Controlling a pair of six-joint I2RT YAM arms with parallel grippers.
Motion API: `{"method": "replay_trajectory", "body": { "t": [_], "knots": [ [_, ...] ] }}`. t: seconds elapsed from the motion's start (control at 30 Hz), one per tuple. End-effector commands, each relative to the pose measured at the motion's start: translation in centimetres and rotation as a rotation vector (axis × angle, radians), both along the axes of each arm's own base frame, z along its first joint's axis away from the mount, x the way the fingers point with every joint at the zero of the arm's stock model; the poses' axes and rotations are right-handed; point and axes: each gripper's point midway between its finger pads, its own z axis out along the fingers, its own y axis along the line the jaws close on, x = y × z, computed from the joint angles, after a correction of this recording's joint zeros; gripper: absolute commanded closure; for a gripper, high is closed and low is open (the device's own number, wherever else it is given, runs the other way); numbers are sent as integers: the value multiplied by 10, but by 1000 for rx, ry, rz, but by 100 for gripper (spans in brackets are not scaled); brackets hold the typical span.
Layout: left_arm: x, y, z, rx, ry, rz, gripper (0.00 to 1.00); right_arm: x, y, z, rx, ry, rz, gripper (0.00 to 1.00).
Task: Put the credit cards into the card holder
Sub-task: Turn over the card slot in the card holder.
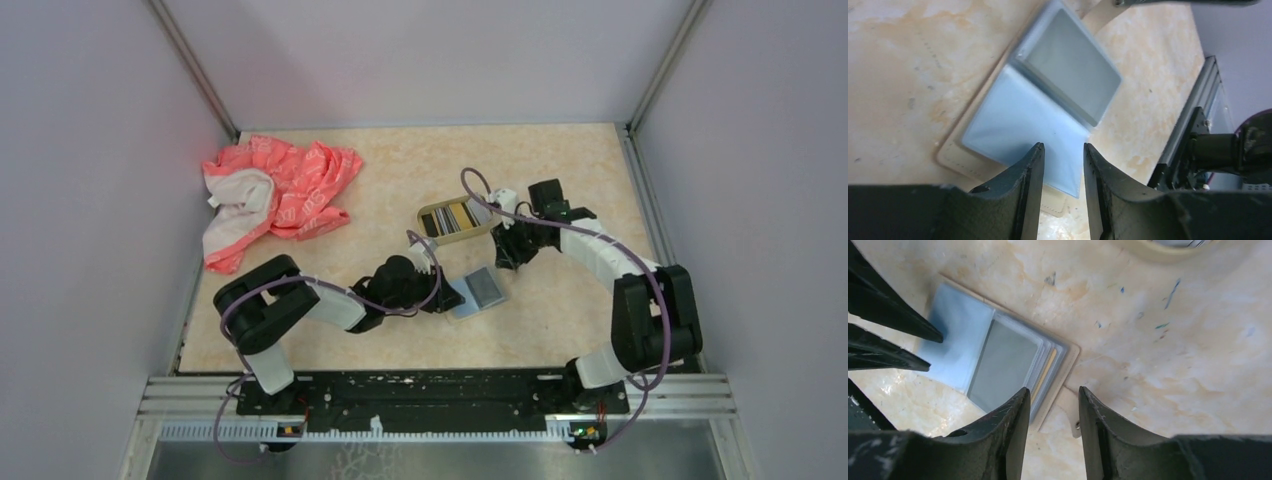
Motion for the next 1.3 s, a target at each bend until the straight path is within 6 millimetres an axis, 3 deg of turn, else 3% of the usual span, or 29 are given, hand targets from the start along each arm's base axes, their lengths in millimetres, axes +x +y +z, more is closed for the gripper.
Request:
{"method": "replay_trajectory", "body": {
  "t": [0.0,0.1,0.17,0.23,0.33,0.53,0.63,0.67,0.83,1.07,1.27],
  "knots": [
    [7,14,-21,60,10,79,60,27,9,71,84,-225,89,55],
    [5,16,-21,52,-16,63,60,31,27,97,184,-262,149,43],
    [4,14,-6,11,-74,40,59,35,41,109,261,-249,186,34],
    [2,20,12,-30,-153,31,58,46,53,118,319,-218,221,34],
    [2,32,38,-57,-274,37,56,74,66,116,341,-130,203,34],
    [12,84,47,59,-373,200,33,142,57,97,217,-93,35,37],
    [11,112,55,34,-399,300,9,162,54,87,178,-82,8,37],
    [10,120,57,18,-404,327,3,166,53,81,165,-68,6,37],
    [5,147,52,-32,-374,423,2,173,48,55,115,-18,-26,39],
    [2,150,46,-50,-343,434,2,169,46,35,99,25,-33,44],
    [0,150,45,-57,-335,429,2,174,40,31,70,15,-61,44]
  ]
}}
